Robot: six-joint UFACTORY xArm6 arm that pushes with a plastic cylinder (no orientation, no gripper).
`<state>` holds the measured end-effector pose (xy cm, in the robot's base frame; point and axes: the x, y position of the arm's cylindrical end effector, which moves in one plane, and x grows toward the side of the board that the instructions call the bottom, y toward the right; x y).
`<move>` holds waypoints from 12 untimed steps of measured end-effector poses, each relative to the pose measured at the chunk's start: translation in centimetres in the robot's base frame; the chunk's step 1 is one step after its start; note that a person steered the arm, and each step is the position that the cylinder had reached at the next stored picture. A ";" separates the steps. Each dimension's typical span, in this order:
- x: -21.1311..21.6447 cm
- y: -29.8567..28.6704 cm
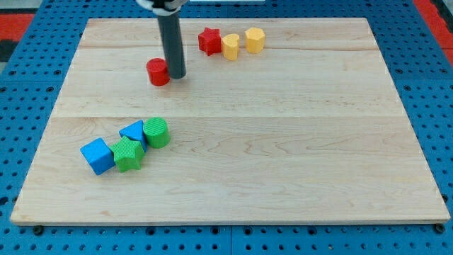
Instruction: Push the red circle into the green circle
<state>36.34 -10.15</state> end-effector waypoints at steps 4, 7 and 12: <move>-4.7 -3.9; 5.6 -7.3; 12.9 -3.0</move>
